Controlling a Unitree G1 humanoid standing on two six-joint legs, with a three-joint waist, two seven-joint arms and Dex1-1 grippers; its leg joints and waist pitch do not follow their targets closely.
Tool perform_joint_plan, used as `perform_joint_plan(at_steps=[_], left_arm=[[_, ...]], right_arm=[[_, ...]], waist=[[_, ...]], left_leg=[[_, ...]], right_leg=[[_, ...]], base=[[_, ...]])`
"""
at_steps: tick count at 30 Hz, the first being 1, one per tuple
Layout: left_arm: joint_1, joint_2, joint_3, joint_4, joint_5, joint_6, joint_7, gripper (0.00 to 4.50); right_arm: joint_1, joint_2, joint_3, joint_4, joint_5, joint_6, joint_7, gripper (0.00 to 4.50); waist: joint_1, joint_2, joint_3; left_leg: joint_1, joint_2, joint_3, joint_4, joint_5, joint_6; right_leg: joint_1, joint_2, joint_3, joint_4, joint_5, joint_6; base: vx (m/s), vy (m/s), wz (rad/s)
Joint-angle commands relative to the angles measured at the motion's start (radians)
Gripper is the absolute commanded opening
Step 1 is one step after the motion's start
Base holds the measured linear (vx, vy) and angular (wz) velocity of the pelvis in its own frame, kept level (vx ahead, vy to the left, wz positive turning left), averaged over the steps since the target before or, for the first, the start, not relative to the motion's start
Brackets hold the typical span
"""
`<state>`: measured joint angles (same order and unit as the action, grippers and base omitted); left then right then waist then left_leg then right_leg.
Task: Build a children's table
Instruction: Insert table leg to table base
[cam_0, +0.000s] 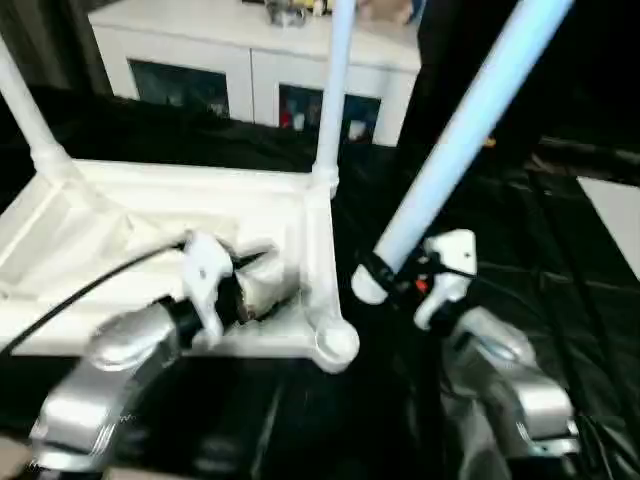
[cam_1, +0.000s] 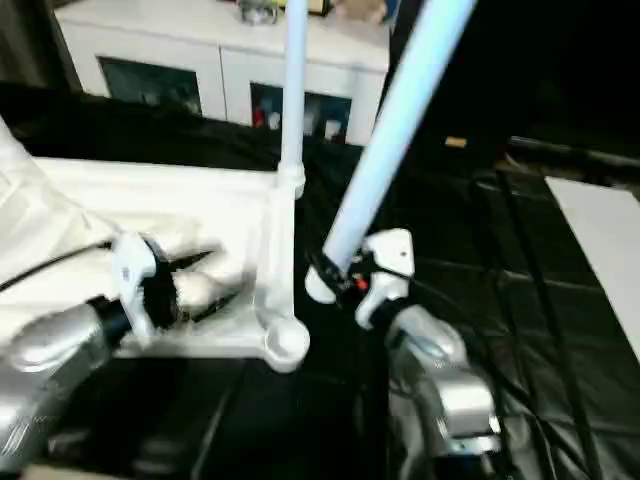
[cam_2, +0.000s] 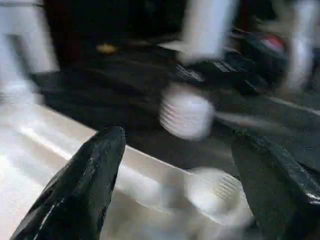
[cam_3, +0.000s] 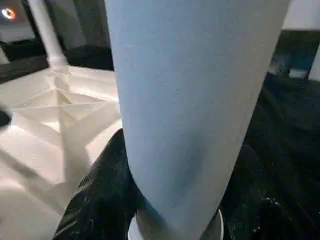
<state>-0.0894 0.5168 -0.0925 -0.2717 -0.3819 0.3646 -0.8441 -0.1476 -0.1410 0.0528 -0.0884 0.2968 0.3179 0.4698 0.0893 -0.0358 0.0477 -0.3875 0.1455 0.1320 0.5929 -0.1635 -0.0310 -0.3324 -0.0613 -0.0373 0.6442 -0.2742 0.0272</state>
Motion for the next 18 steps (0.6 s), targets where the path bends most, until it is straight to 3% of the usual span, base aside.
perform_joint_plan(at_steps=[1, 5, 7, 9, 12, 13, 14, 15, 16, 17, 18], left_arm=[[-0.027, 0.034, -0.037, -0.002, -0.004, 0.027, -0.074, 3.84], [-0.059, 0.083, -0.088, 0.025, 0.009, 0.061, -0.150, 3.84], [-0.099, 0.090, -0.129, 0.084, 0.079, 0.041, -0.134, 3.84], [-0.164, 0.081, -0.168, 0.194, 0.190, -0.031, -0.090, 3.84], [-0.208, 0.067, -0.174, 0.255, 0.230, -0.046, -0.058, 3.48], [-0.242, 0.062, -0.179, 0.294, 0.253, -0.045, -0.040, 3.46], [-0.249, 0.062, -0.180, 0.302, 0.256, -0.043, -0.038, 3.34], [-0.264, 0.065, -0.187, 0.318, 0.265, -0.037, -0.037, 3.18], [-0.291, 0.075, -0.207, 0.354, 0.285, -0.041, -0.043, 3.05], [-0.302, 0.078, -0.215, 0.373, 0.289, -0.047, -0.056, 2.96], [-0.304, 0.078, -0.216, 0.376, 0.290, -0.050, -0.058, 2.86]], right_arm=[[-0.013, -0.011, -0.006, -0.039, 0.035, 0.020, 0.029, 1.88], [-0.017, -0.037, 0.005, -0.042, 0.044, 0.026, 0.063, 1.88], [-0.020, -0.057, 0.013, -0.045, 0.044, 0.029, 0.085, 1.88], [-0.021, -0.081, 0.022, -0.046, 0.036, 0.025, 0.116, 1.88], [-0.022, -0.092, 0.021, -0.047, 0.034, 0.029, 0.128, 1.88], [-0.023, -0.098, 0.015, -0.047, 0.037, 0.031, 0.132, 1.88], [-0.023, -0.099, 0.014, -0.047, 0.038, 0.032, 0.133, 1.88], [-0.025, -0.102, 0.013, -0.046, 0.040, 0.033, 0.134, 1.88], [-0.027, -0.109, 0.015, -0.044, 0.041, 0.035, 0.139, 1.88], [-0.029, -0.113, 0.017, -0.043, 0.042, 0.038, 0.144, 1.88], [-0.029, -0.113, 0.018, -0.043, 0.043, 0.038, 0.145, 1.88]], waist=[[-0.008, 0.016, -0.020], [-0.012, 0.024, -0.019], [-0.014, 0.027, -0.021], [-0.014, 0.028, -0.023], [-0.017, 0.030, -0.023], [-0.014, 0.036, -0.018], [0.004, 0.043, -0.024], [0.032, 0.044, -0.027], [0.080, 0.026, -0.037], [0.026, -0.058, -0.030], [0.040, -0.020, -0.029]], left_leg=[[0.048, 0.071, -0.037, -0.096, -0.642, -0.142], [0.049, 0.073, -0.044, -0.110, -0.736, -0.171], [0.046, 0.071, -0.042, -0.118, -0.748, -0.175], [0.052, 0.069, -0.038, -0.118, -0.742, -0.175], [0.047, 0.070, -0.038, -0.129, -0.752, -0.180], [0.027, 0.073, -0.026, -0.165, -0.826, -0.191], [-0.013, 0.074, 0.011, -0.222, -0.876, -0.202], [-0.070, 0.073, 0.046, -0.275, -0.891, -0.206], [-0.108, 0.060, 0.086, -0.278, -0.817, -0.203], [0.113, 0.015, 0.004, 0.118, -0.168, -0.090], [0.063, 0.018, -0.038, 0.108, -0.054, -0.045]], right_leg=[[-0.025, -0.100, 0.040, -0.136, -0.643, -0.107], [-0.028, -0.092, 0.031, -0.133, -0.598, -0.104], [-0.023, -0.086, 0.026, -0.129, -0.566, -0.103], [-0.025, -0.090, 0.026, -0.134, -0.561, -0.100], [-0.015, -0.087, 0.016, -0.132, -0.542, -0.097], [-0.004, -0.062, -0.008, -0.104, -0.533, -0.098], [0.032, -0.029, -0.032, -0.018, -0.450, -0.109], [0.077, 0.001, -0.046, 0.087, -0.378, -0.106], [0.099, 0.011, -0.039, 0.131, -0.327, -0.101], [-0.163, -0.173, 0.095, -0.192, -0.915, -0.045], [-0.103, -0.189, 0.145, -0.203, -0.955, -0.066]], base=[[-0.129, -0.007, -0.11], [-0.095, 0.015, -0.12], [-0.043, 0.022, -0.07], [-0.086, 0.046, -0.12], [-0.101, 0.052, -0.18], [-0.084, 0.047, -0.19], [-0.136, 0.033, -0.10], [-0.155, -0.020, 0.15], [-0.155, -0.020, 0.15], [-0.085, -0.094, 0.28], [-0.032, -0.055, 0.02]])
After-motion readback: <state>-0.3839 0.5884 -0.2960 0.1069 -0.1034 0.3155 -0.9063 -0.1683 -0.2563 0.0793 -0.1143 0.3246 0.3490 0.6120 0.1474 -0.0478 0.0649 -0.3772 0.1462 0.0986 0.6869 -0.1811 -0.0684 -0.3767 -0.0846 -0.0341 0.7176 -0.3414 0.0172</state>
